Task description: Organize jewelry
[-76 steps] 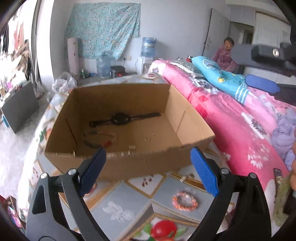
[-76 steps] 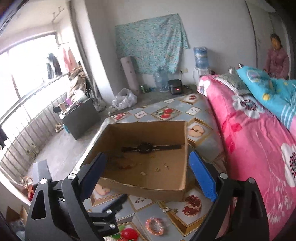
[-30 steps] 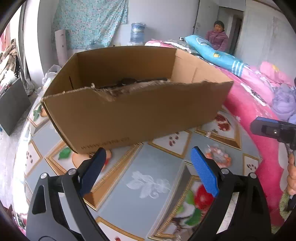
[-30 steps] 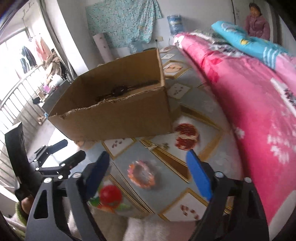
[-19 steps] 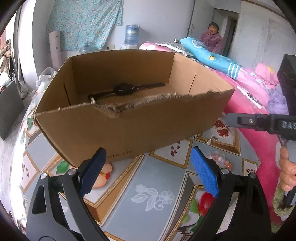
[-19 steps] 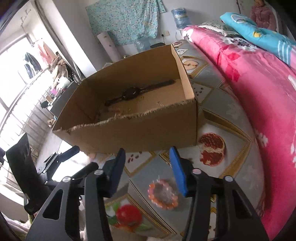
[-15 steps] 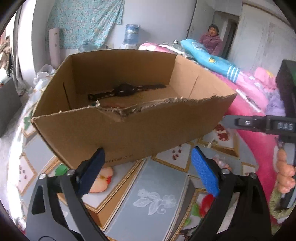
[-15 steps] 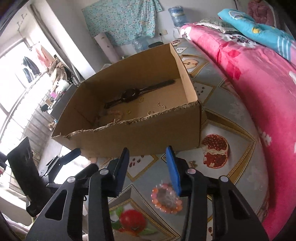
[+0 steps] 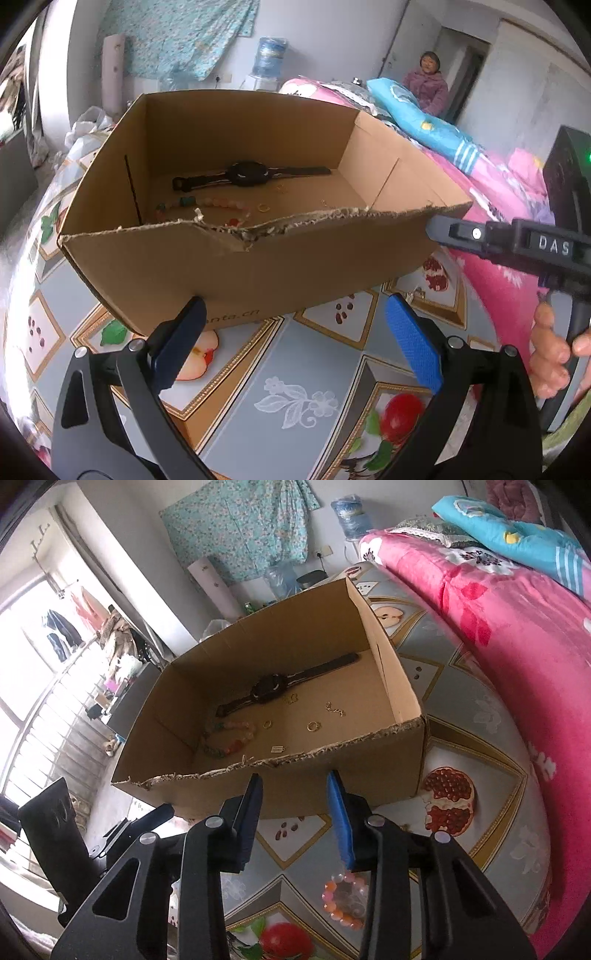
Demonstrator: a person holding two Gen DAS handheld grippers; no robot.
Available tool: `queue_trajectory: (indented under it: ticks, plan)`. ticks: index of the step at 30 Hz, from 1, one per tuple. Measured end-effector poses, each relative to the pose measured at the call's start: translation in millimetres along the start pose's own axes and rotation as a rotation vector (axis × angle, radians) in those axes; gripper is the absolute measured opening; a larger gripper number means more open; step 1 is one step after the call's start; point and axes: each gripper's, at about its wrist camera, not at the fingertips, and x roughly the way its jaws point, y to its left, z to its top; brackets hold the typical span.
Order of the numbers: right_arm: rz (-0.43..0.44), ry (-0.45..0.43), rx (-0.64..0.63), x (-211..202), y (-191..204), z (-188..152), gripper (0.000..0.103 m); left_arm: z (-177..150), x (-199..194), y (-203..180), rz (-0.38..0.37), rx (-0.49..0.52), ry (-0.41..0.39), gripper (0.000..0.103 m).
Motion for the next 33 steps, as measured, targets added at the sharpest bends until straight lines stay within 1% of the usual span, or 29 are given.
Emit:
queue_trajectory:
  ticks: [6,10,14,16,19,22,23,24,25,26,28,29,31,33]
  plan:
    - [0.034,-0.009,0.003,-1,-4,0,0.036,-2,0,0,0.025,-0.014,-0.007,0.093]
    - [0.043,-0.022,-0.021,-1,-4,-3,0.036,-3,3,-7,0.076,-0.009,-0.011,0.093]
    - [0.02,-0.046,-0.066,-3,-2,-2,0.036,-2,6,-12,0.107,-0.023,-0.013,0.093]
    - [0.025,-0.054,-0.074,-4,-3,-1,0.036,-2,6,-14,0.122,-0.037,-0.017,0.093]
    - [0.042,-0.076,-0.068,-7,-9,0,0.036,-3,3,-18,0.162,-0.048,-0.044,0.093]
    - [0.033,-0.104,-0.076,-22,-17,-10,0.037,-8,-1,-22,0.216,-0.042,-0.053,0.093]
    - [0.028,-0.1,-0.075,-25,-21,-14,0.042,-11,-1,-23,0.222,-0.046,-0.045,0.093]
    - [0.01,-0.091,-0.071,-28,-26,-20,0.049,-16,0,-24,0.226,-0.049,-0.025,0.094]
    - [-0.005,-0.083,-0.068,-29,-30,-23,0.053,-19,2,-25,0.227,-0.048,-0.011,0.094]
    - [-0.036,-0.068,-0.064,-30,-36,-28,0.057,-24,6,-28,0.233,-0.041,0.013,0.094]
    - [-0.106,-0.032,-0.055,-30,-46,-37,0.062,-30,13,-32,0.249,-0.028,0.046,0.094]
    - [-0.151,-0.002,-0.048,-28,-51,-40,0.067,-33,17,-33,0.256,-0.023,0.063,0.094]
    - [-0.195,0.034,-0.037,-27,-57,-43,0.069,-37,25,-34,0.274,-0.011,0.094,0.094]
    - [-0.253,0.05,-0.047,-30,-59,-43,0.079,-38,30,-33,0.29,-0.01,0.107,0.094]
